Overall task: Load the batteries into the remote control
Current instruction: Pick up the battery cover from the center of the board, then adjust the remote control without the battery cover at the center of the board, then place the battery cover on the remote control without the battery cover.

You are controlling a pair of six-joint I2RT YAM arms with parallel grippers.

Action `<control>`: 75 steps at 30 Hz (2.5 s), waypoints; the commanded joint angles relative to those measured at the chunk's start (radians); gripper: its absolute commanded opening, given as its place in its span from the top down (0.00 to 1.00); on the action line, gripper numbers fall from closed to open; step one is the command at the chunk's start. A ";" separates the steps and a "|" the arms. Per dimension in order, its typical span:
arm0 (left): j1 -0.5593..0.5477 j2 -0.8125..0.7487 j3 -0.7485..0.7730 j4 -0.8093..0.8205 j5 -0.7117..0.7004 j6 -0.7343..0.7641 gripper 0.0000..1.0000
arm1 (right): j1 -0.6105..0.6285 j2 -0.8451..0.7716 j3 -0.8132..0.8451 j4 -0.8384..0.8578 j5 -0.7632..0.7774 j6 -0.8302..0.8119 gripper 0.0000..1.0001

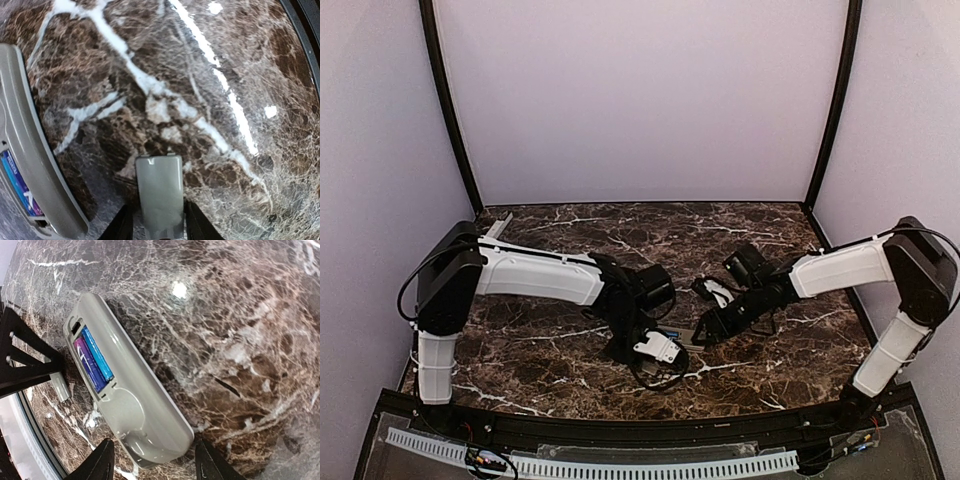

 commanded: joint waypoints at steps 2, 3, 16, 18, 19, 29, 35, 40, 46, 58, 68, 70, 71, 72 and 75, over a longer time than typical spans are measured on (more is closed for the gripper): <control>0.027 -0.031 -0.039 -0.045 -0.011 -0.051 0.57 | -0.006 0.072 0.025 -0.001 -0.041 -0.018 0.47; 0.028 -0.031 -0.040 -0.044 -0.012 -0.050 0.57 | -0.006 0.079 0.026 0.002 -0.046 -0.018 0.47; 0.029 -0.081 -0.058 -0.037 0.013 -0.101 0.81 | -0.005 0.138 0.089 0.010 -0.074 -0.050 0.52; 0.029 -0.107 -0.065 -0.033 0.026 -0.130 0.82 | -0.005 0.141 0.096 0.012 -0.078 -0.059 0.52; 0.028 -0.128 -0.070 -0.029 0.031 -0.141 0.83 | -0.006 0.144 0.098 0.015 -0.091 -0.064 0.53; 0.053 -0.220 -0.042 -0.007 -0.002 -0.369 0.84 | -0.006 0.167 0.131 0.045 -0.147 -0.109 0.54; 0.071 -0.180 0.021 -0.055 -0.093 -0.446 0.83 | -0.006 0.169 0.136 0.080 -0.204 -0.108 0.54; 0.073 -0.141 0.033 -0.063 -0.130 -0.475 0.83 | -0.005 0.193 0.147 0.115 -0.248 -0.089 0.55; 0.075 -0.113 0.039 -0.064 -0.143 -0.483 0.83 | -0.030 0.192 0.146 0.160 -0.283 -0.062 0.53; 0.075 -0.042 0.101 -0.101 -0.132 -0.511 0.81 | -0.093 0.169 0.113 0.159 -0.348 -0.026 0.49; 0.070 -0.022 0.116 -0.118 -0.106 -0.516 0.80 | -0.093 0.182 0.101 0.166 -0.362 -0.023 0.49; 0.070 -0.017 0.119 -0.119 -0.104 -0.516 0.79 | -0.093 0.183 0.099 0.168 -0.363 -0.023 0.49; 0.070 -0.015 0.121 -0.121 -0.102 -0.516 0.79 | -0.093 0.184 0.098 0.168 -0.366 -0.022 0.49; 0.070 -0.012 0.124 -0.122 -0.101 -0.515 0.80 | -0.093 0.186 0.097 0.170 -0.368 -0.023 0.49; 0.068 -0.009 0.127 -0.125 -0.100 -0.514 0.79 | -0.093 0.189 0.097 0.174 -0.371 -0.021 0.49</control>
